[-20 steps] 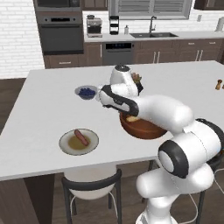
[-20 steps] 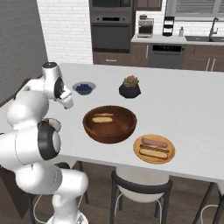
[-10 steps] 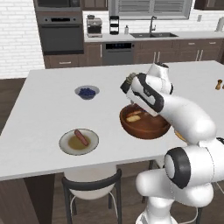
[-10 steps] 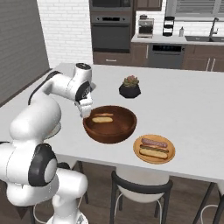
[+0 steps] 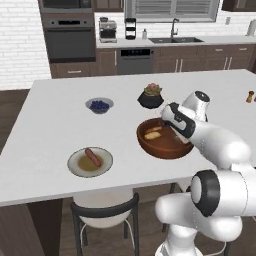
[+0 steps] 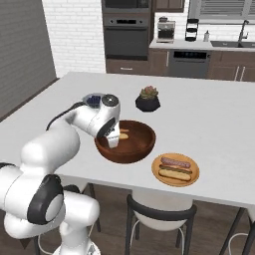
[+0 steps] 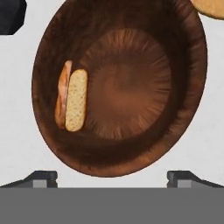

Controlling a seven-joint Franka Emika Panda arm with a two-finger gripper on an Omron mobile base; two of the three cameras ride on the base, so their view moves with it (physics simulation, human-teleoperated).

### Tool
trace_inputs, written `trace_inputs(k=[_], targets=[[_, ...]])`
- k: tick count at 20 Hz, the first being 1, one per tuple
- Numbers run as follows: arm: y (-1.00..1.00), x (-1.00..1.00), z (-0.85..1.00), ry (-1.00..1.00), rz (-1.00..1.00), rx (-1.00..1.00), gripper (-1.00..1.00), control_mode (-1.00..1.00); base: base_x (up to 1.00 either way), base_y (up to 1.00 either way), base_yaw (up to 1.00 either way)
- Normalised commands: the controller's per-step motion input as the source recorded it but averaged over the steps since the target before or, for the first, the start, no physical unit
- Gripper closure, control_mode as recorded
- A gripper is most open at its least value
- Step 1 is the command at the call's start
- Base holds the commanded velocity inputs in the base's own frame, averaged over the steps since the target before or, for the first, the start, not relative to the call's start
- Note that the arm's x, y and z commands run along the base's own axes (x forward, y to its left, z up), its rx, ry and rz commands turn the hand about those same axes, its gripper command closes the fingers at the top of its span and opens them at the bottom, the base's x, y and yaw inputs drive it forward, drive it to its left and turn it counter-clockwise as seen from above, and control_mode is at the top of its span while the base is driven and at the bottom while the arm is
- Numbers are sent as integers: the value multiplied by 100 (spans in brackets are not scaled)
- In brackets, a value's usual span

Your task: Place one bun and one sausage from the bowl on each plate.

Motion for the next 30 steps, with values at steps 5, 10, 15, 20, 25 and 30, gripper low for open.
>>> trace_inputs(k=[5, 10, 15, 20, 25, 30], targets=[[-11, 100, -20, 6, 0, 11, -100, -100, 0, 0, 0], [0, 76, -36, 8, 0, 3, -100, -100, 0, 0, 0], [0, 9, -71, 1, 0, 0, -100, -100, 0, 0, 0], [0, 42, -27, -12, -2, 2, -100, -100, 0, 0, 0], [0, 56, -24, -7, -1, 0, -100, -100, 0, 0, 0], [0, 46, -35, 0, -2, 0, -100, -100, 0, 0, 0]])
